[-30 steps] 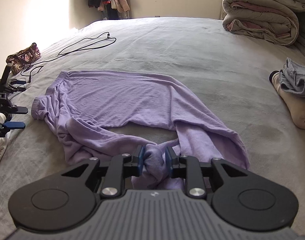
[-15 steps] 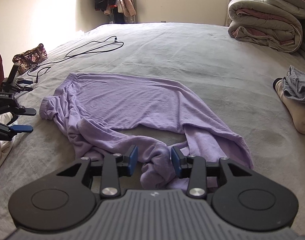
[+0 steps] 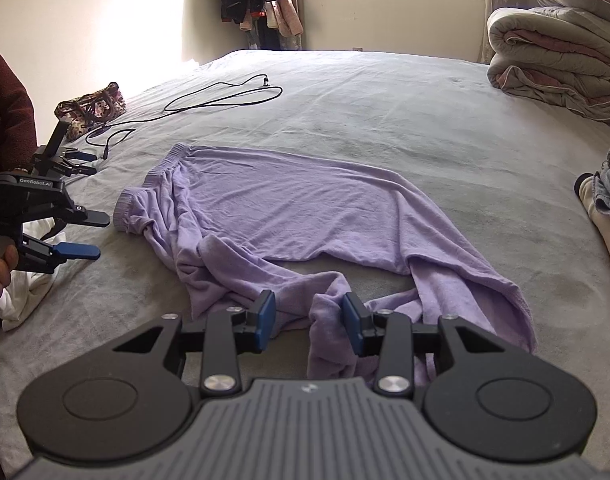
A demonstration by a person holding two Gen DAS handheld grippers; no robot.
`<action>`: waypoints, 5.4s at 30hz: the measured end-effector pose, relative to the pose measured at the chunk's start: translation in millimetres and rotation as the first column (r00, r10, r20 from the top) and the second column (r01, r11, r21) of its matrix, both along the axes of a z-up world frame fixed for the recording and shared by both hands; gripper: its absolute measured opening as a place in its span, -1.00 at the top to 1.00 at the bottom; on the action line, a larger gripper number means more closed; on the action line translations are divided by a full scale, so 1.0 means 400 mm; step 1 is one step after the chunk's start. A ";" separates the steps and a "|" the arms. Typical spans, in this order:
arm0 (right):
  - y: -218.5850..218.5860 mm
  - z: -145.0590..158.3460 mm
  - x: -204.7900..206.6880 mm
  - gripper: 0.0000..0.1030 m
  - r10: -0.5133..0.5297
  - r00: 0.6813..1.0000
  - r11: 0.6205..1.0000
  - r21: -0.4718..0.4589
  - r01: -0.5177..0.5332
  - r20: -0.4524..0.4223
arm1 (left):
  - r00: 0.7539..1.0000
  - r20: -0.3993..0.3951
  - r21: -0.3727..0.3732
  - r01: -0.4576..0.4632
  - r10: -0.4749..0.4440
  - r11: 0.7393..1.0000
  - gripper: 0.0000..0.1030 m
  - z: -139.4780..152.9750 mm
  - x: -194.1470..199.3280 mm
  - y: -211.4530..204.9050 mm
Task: Fold clothes
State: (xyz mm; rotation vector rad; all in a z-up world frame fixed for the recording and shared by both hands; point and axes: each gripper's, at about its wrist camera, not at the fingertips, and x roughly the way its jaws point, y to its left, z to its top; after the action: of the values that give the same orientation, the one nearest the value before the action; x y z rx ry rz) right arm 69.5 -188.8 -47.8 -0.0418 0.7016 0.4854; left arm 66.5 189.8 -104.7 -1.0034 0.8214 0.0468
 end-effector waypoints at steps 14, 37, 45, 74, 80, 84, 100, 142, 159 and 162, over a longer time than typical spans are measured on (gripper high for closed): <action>0.097 -0.045 -0.011 0.19 0.176 0.983 0.984 -0.016 -0.177 -0.048 | 0.996 -0.007 0.021 -0.093 0.093 0.995 0.93 -0.017 0.050 -0.004; 0.160 -0.024 -0.023 0.19 0.161 0.986 0.986 -0.045 -0.163 -0.043 | 0.991 -0.014 -0.153 -0.137 0.137 0.979 0.46 -0.028 0.039 0.036; 0.170 -0.037 -0.006 0.19 0.162 0.985 0.985 -0.044 -0.164 -0.051 | 0.961 -0.029 -0.144 -0.277 0.275 0.950 0.47 -0.049 0.057 -0.021; 0.218 0.013 -0.004 0.20 0.216 0.975 0.974 -0.064 -0.219 -0.059 | 0.954 -0.034 0.173 -0.288 0.298 0.942 0.67 0.043 -0.023 0.092; 0.342 -0.017 -0.009 0.18 0.322 0.945 0.940 -0.097 -0.326 -0.054 | 0.964 -0.040 0.142 -0.253 0.261 0.957 0.54 0.037 -0.006 0.114; 0.433 -0.032 0.014 0.26 0.388 0.921 0.915 -0.100 -0.391 -0.041 | 0.965 -0.049 0.118 -0.249 0.256 0.961 0.56 0.035 0.002 0.124; 0.580 -0.043 0.090 0.97 0.442 0.893 0.885 -0.118 -0.450 -0.086 | 0.981 -0.041 0.208 -0.178 0.191 0.962 0.84 0.071 0.019 0.118; 0.722 -0.010 0.552 0.27 0.350 0.920 0.905 -0.190 -0.380 -0.176 | 0.984 -0.138 0.245 -0.079 0.115 0.966 0.47 0.057 0.013 0.126; 0.760 -0.003 0.579 0.96 0.342 0.937 0.921 -0.171 -0.349 -0.067 | 0.985 -0.128 0.321 -0.066 0.112 0.945 0.58 0.069 0.012 0.111; 0.767 -0.017 0.590 0.96 0.323 0.943 0.927 -0.176 -0.333 -0.081 | 0.984 -0.139 0.330 -0.058 0.110 0.942 0.58 0.067 0.020 0.111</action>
State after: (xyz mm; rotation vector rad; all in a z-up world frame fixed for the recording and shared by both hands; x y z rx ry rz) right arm 305.4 117.8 -54.6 -0.3299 0.7932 0.7425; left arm 74.7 234.2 -77.9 -0.7274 0.8798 0.3286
